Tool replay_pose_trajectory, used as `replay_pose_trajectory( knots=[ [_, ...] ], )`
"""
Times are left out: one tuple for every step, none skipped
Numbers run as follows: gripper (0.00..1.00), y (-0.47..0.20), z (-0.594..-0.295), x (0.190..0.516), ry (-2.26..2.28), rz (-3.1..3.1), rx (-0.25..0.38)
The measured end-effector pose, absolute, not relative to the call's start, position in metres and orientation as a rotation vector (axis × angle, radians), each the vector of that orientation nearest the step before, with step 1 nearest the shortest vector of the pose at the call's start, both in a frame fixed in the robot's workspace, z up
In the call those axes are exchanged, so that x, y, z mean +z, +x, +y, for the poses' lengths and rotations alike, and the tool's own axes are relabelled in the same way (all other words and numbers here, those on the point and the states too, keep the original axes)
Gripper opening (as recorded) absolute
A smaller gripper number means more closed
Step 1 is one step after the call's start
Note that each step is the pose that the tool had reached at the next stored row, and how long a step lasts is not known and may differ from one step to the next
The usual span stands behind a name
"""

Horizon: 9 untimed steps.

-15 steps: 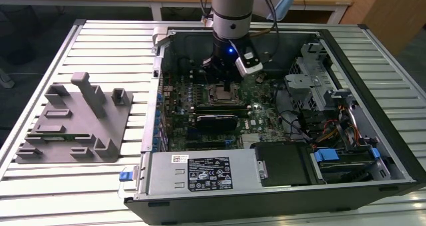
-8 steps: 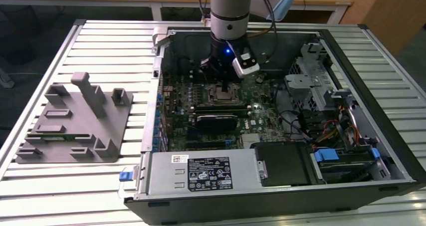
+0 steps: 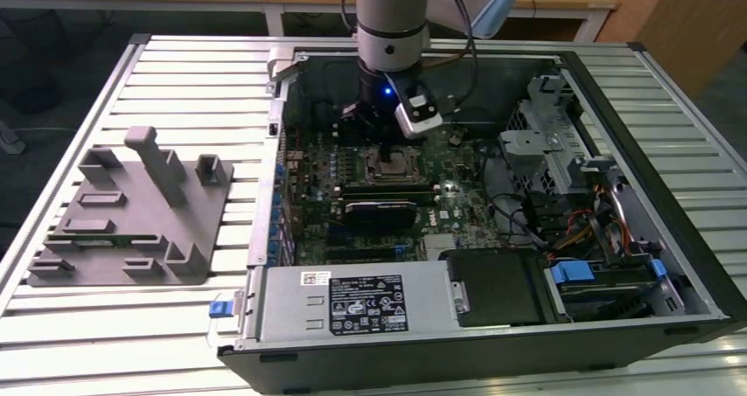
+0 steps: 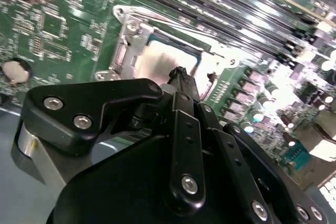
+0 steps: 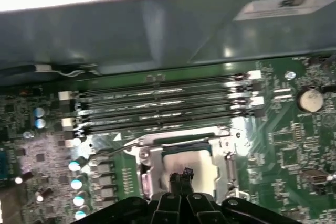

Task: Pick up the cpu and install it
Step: 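Close the cpu cover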

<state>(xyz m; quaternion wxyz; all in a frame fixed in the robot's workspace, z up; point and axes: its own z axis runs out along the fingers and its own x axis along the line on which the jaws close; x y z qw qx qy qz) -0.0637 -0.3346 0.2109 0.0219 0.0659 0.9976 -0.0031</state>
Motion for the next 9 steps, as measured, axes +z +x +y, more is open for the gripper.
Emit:
replay_pose_trajectory(
  knots=[
    [0.11,-0.0661,-0.3346,0.2105,0.206,3.091,-0.01],
    [0.11,-0.0687,-0.3346,0.2102,0.208,3.091,-0.01],
    [0.11,-0.0709,-0.3346,0.2099,0.21,3.091,-0.01],
    [0.11,-0.0726,-0.3346,0.2095,0.211,3.09,-0.01],
    [0.11,-0.0737,-0.3346,0.2089,0.211,3.09,-0.009],
    [0.11,-0.0742,-0.3346,0.2084,0.211,3.091,-0.008],
    [0.11,-0.0742,-0.3347,0.2079,0.21,3.091,-0.006],
    [0.11,-0.0743,-0.3349,0.2075,0.207,3.091,-0.004],
    [0.11,-0.0743,-0.335,0.2072,0.201,3.091,-0.004]
  ],
)
